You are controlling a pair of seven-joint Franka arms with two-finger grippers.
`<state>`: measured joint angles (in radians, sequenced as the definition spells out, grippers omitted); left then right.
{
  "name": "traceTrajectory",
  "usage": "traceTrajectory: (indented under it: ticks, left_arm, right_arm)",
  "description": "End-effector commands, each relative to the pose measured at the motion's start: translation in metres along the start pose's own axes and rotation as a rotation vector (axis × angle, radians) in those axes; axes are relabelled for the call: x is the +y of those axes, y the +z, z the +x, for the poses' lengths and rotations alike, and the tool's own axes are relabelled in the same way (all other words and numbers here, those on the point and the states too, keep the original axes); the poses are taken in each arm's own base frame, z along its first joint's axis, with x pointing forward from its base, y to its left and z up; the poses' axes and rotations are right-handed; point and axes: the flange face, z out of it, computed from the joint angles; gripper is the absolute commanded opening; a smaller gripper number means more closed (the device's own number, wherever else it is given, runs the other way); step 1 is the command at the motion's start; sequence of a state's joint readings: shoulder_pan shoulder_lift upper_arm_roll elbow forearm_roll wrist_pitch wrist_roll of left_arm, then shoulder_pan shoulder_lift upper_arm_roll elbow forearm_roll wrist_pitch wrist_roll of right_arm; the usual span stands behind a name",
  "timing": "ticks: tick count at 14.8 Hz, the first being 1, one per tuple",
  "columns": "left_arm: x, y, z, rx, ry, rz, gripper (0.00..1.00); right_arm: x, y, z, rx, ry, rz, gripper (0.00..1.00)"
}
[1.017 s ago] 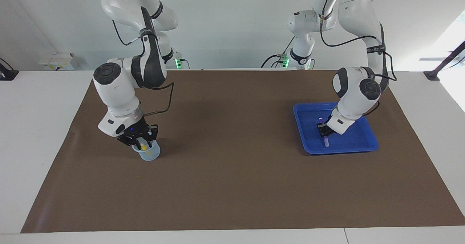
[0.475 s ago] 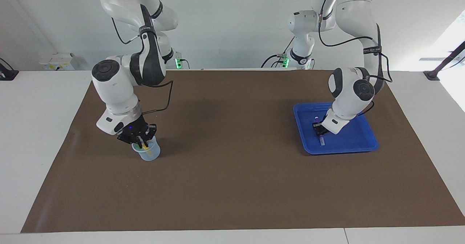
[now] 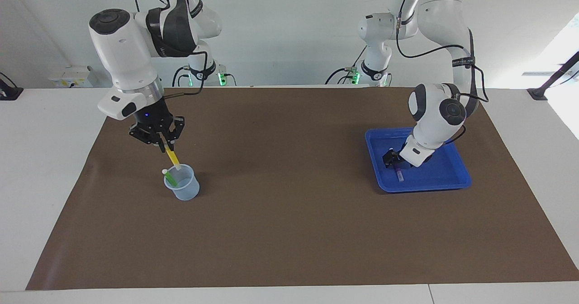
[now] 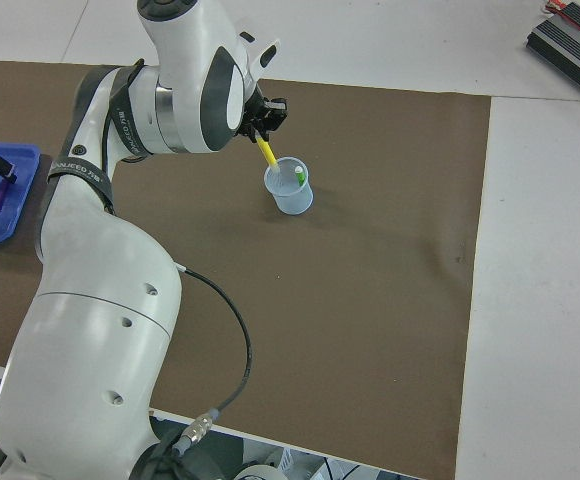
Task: Right arm passes pens to left for tray arrangement
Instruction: 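Place the purple pen in the tray while the right gripper returns to the cup, then lift the yellow pen from the cup with the right gripper toward the left gripper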
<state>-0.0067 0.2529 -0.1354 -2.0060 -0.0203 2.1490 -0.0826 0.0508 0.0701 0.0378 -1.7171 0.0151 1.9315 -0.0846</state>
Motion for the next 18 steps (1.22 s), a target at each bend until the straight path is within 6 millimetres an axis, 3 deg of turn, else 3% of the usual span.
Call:
traceTrajectory:
  ticks: [1,2,4,6,10,13,15,18]
  left_arm:
    - [-0.001,-0.053,0.006,-0.035,0.001,0.01,1.0]
    - [0.0,-0.073,0.008,-0.051,-0.011,-0.015,1.0]
    - [-0.002,-0.12,0.012,-0.073,-0.065,-0.108,1.0]
    - [-0.005,-0.164,0.007,-0.102,-0.137,-0.162,1.0]
    - [0.012,-0.238,-0.025,-0.072,-0.447,-0.292,1.0]
    - [0.036,-0.281,-0.051,-0.077,-0.736,-0.365,1.0]
    - [0.069,-0.297,-0.067,-0.104,-0.895,-0.389,1.0]
    - [0.097,-0.311,-0.078,-0.162,-1.201,-0.464,1.0]
  right_arm:
    - [-0.016,-0.008,0.008,-0.007,0.194,0.116,0.0]
    - [-0.02,-0.009,0.009,-0.011,0.266,0.144,0.0]
    - [-0.046,-0.01,0.012,-0.032,0.416,0.232,0.0]
    - [-0.066,-0.017,0.018,-0.073,0.689,0.383,0.0]
    - [-0.133,-0.033,0.033,-0.102,0.946,0.516,0.0]
    - [-0.18,-0.039,0.035,-0.133,1.075,0.56,0.0]
    - [-0.206,-0.047,0.034,-0.159,1.126,0.587,0.0]
    - [-0.235,-0.054,0.029,-0.191,1.171,0.61,0.0]
